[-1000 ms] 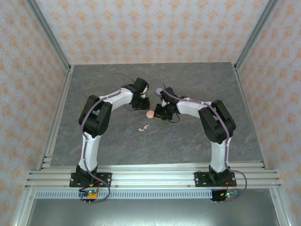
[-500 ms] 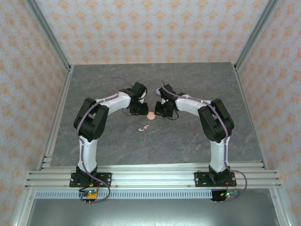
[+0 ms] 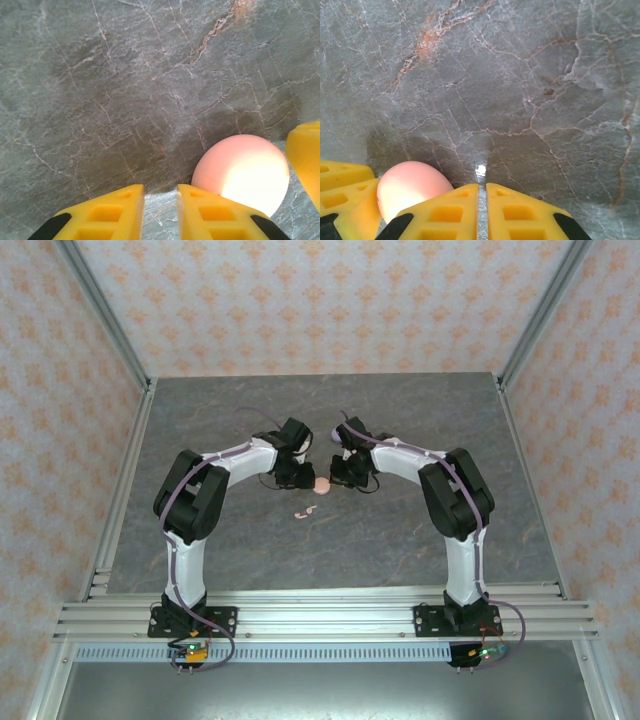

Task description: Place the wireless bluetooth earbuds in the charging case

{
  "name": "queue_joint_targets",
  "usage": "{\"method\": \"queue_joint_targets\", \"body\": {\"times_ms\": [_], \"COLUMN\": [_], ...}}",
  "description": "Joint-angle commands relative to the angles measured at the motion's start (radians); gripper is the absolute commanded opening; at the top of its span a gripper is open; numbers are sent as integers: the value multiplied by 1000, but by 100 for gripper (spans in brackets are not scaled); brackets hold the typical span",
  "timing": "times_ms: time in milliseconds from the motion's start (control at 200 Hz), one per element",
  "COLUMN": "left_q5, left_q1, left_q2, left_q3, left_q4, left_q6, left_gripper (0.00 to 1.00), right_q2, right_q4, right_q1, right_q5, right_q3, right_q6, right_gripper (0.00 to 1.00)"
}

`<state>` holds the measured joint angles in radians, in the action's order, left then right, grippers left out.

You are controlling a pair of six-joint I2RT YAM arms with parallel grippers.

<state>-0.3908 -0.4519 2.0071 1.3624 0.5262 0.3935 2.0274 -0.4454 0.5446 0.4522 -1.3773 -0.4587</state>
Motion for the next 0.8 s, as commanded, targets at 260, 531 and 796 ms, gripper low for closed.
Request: {"method": "queue_joint_targets", "body": {"times_ms": [260,531,796], "left_q5": [-48,-39,-1], "left_q1": [-6,-5,18], "left_q2": [-61,-81,-150], "left_q3": [-32,-44,-59], "left_q4": [8,21,47], "left_q6": [-4,-14,-24], "left_gripper": [27,28,31], "right_q2": [43,38,-62], "right_q4": [-58,-89,-39], "right_q1": [5,-9,-56], "right_q5": [-12,-73,-62], "right_q3": [-66,-82,11], "right_q6": [34,29,-19], "right_gripper": [15,16,19]}}
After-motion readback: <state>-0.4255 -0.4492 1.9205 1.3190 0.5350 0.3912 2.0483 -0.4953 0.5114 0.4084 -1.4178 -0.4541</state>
